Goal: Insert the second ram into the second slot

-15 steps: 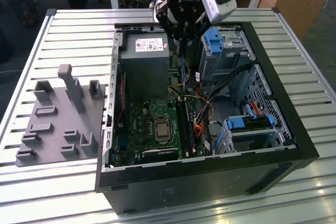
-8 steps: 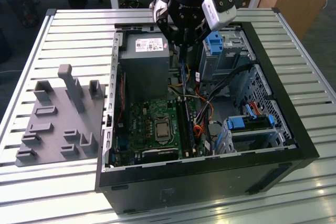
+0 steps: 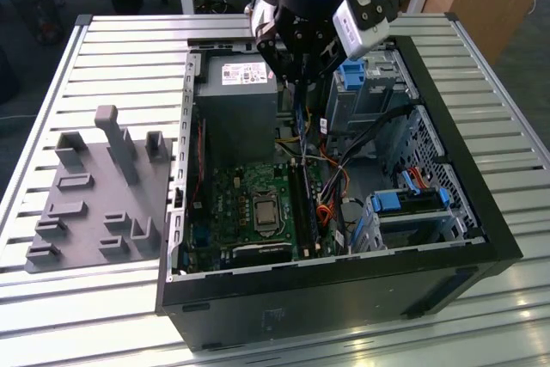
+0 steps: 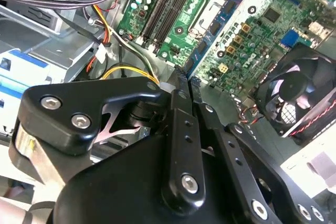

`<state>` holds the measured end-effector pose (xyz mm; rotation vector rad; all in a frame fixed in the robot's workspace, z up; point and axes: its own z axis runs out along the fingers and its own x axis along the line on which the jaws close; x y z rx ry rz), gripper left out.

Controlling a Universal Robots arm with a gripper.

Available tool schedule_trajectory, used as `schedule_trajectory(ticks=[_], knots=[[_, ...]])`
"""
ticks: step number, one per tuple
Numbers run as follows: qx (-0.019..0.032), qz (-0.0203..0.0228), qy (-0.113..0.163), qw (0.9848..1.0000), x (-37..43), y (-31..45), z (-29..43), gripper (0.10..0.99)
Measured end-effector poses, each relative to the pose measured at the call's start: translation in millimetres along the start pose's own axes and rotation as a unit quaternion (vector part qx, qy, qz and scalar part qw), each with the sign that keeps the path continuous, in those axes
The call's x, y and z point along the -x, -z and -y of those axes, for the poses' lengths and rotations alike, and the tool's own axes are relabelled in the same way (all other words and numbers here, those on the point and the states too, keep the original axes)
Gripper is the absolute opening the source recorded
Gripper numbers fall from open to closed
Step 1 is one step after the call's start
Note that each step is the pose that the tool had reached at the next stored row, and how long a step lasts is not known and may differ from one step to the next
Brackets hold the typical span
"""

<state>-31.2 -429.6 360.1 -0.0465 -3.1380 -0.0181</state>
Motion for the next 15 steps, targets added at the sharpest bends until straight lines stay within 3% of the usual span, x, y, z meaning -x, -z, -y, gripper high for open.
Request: schedule_trajectory(ticks=[15], knots=[[0.0,0.0001,-0.003,1.0,4.9,-11.3,0.0,0.137]])
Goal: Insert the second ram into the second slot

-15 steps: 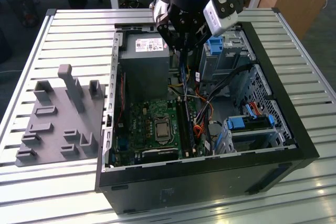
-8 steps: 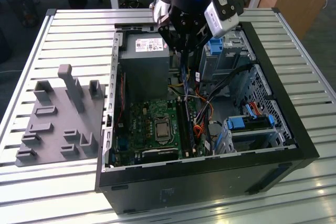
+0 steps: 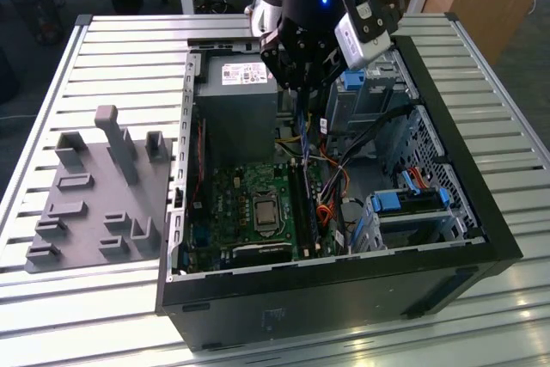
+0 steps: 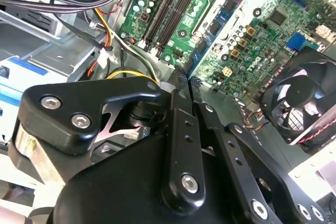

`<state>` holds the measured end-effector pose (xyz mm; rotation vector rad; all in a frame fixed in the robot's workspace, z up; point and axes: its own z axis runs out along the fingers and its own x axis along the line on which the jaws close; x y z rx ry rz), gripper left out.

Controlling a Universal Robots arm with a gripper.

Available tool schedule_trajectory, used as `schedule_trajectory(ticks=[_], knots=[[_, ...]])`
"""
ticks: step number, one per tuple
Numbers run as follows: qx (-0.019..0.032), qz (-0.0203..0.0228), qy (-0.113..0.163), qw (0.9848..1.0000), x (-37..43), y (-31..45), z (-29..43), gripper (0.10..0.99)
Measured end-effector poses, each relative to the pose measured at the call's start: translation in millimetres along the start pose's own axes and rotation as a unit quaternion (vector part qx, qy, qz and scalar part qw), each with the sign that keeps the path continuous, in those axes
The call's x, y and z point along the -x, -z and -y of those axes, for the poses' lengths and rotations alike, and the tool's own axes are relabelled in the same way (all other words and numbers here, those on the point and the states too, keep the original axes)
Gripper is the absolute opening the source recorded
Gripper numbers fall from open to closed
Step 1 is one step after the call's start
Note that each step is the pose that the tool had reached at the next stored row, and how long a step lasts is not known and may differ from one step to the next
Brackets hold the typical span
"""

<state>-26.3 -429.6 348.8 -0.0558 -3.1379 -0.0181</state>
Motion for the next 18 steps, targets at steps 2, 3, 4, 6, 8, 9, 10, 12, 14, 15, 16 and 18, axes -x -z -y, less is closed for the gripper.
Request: schedule_trajectory(ticks=[2,3,4,6,8,9,10,12,14,15,16,18], knots=[[0.0,0.0,0.0,1.0,0.1,-1.7,0.0,0.137],[0.0,0.0,-0.001,1.0,0.1,-2.4,0.0,0.137],[0.0,0.0,-0.001,1.0,0.1,-3.1,0.0,0.137],[0.0,0.0,-0.001,1.0,0.2,-4.9,0.1,0.137],[0.0,0.0,-0.001,1.0,0.3,-6.9,0.1,0.137],[0.0,0.0,-0.002,1.0,0.3,-7.9,0.1,0.137],[0.0,0.0,-0.002,1.0,0.4,-8.9,0.1,0.137],[-0.0002,0.0,-0.002,1.0,0.5,-11.4,0.1,0.137],[-0.0003,0.0,-0.002,1.0,0.6,-14.2,0.1,0.137],[-0.0005,0.0,-0.002,1.0,0.6,-15.4,0.2,0.137],[-0.0006,0.0001,-0.002,1.0,0.7,-16.4,0.2,0.137],[-0.001,0.0,-0.003,1.0,0.8,-18.2,0.2,0.137]])
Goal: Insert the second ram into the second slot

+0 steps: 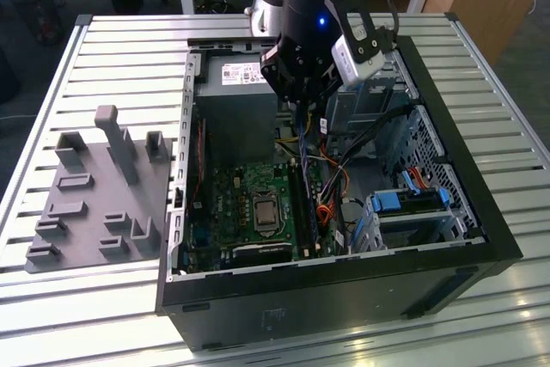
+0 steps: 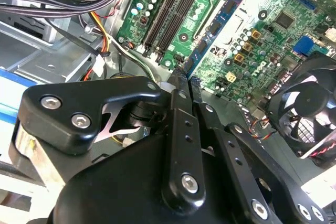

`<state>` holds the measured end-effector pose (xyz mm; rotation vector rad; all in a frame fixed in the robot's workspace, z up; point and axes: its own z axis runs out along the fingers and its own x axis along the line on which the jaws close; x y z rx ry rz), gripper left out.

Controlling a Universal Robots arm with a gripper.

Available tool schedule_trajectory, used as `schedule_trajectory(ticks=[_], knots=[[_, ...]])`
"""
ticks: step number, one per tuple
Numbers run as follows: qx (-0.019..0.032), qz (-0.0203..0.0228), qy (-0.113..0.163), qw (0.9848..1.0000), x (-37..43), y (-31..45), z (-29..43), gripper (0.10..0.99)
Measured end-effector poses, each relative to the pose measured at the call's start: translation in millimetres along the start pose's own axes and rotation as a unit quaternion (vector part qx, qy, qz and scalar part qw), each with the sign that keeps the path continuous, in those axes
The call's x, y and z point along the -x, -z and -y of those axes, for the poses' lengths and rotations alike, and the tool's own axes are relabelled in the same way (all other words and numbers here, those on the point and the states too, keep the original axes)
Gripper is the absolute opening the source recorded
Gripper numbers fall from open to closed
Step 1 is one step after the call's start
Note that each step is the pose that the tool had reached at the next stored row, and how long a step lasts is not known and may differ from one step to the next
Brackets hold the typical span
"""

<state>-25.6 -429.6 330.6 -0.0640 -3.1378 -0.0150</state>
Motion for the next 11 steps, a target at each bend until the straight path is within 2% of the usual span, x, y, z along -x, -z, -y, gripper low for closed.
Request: schedule_trajectory(ticks=[11], knots=[[-0.0012,0.0001,0.0,1.0,0.1,-8.2,0.1,0.137]])
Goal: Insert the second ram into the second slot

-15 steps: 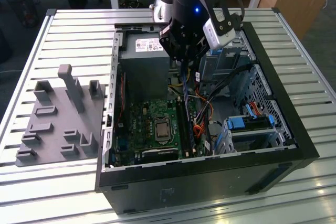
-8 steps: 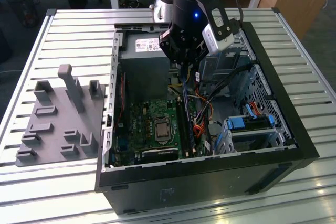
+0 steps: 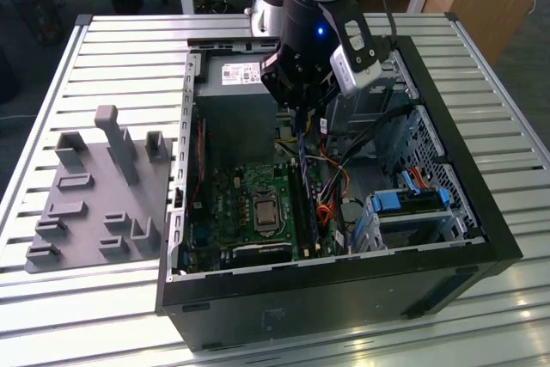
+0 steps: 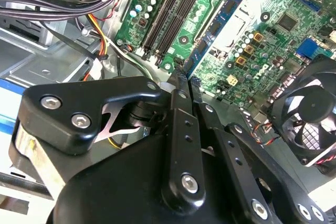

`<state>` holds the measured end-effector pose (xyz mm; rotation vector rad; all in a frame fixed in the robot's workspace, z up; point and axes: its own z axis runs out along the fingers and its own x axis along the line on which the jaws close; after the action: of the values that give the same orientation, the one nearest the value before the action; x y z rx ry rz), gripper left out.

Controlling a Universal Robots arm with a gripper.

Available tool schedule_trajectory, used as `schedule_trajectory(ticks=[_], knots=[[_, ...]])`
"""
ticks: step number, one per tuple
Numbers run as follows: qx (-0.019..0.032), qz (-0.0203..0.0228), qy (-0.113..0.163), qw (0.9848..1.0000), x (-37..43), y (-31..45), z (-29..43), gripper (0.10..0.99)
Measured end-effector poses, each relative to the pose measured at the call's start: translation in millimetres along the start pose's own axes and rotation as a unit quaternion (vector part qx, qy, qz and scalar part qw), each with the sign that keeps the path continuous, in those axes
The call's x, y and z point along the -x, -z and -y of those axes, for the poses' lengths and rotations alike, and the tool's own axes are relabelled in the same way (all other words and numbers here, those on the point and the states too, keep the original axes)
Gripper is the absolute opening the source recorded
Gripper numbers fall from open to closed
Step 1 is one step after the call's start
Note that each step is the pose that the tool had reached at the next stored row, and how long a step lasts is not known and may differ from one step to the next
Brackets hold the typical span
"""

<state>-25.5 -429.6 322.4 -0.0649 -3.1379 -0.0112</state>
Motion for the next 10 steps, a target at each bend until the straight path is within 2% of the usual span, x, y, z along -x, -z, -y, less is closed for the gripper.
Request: schedule_trajectory(ticks=[10], knots=[[-0.0004,0.0,0.0,1.0,0.0,-6.1,0.0,0.137]])
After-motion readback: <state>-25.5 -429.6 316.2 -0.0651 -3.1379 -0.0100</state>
